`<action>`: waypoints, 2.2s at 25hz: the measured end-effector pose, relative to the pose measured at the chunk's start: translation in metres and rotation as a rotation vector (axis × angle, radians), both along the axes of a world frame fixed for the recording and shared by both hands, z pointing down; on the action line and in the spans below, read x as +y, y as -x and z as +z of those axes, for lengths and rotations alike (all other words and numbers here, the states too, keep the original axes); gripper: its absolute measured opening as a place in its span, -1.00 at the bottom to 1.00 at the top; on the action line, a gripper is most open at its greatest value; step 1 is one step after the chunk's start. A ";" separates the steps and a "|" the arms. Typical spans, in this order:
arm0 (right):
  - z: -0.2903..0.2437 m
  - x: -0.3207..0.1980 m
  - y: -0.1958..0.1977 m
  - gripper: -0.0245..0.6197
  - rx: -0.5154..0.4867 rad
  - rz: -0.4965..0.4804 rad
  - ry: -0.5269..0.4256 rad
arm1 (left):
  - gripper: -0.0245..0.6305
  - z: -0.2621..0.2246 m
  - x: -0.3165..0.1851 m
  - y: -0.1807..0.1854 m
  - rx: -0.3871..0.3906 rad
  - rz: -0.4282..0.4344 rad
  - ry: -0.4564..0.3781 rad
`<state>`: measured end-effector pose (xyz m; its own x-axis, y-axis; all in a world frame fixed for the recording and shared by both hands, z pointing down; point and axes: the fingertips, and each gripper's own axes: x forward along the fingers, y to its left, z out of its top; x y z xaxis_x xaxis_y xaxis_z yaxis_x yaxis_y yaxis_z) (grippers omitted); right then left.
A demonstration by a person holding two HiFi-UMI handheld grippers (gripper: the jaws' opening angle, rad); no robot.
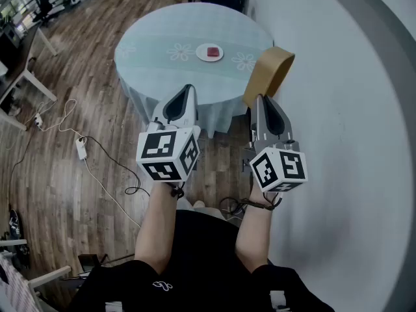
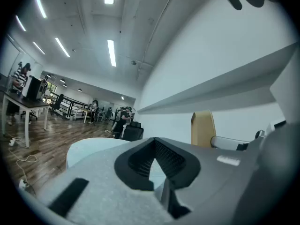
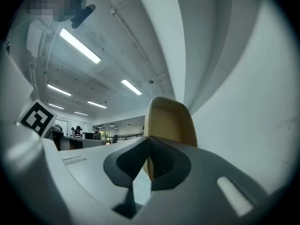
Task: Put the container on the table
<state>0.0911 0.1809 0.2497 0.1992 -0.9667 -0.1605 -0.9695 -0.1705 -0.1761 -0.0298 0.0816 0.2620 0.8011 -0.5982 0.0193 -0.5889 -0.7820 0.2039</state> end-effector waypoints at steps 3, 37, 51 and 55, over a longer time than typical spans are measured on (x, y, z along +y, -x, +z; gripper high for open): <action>0.001 0.000 -0.008 -0.86 0.001 -0.011 -0.004 | -0.92 0.002 0.002 -0.010 -0.003 0.003 0.000; 0.027 -0.218 -0.141 -0.85 0.048 0.151 0.142 | -0.92 0.039 -0.227 -0.128 -0.060 0.070 0.095; 0.174 -0.383 -0.150 -0.85 0.105 0.016 0.558 | -0.92 0.170 -0.370 -0.148 -0.058 0.018 0.404; 0.218 -0.391 -0.140 -0.85 0.179 -0.019 0.721 | -0.92 0.208 -0.382 -0.138 -0.105 0.012 0.490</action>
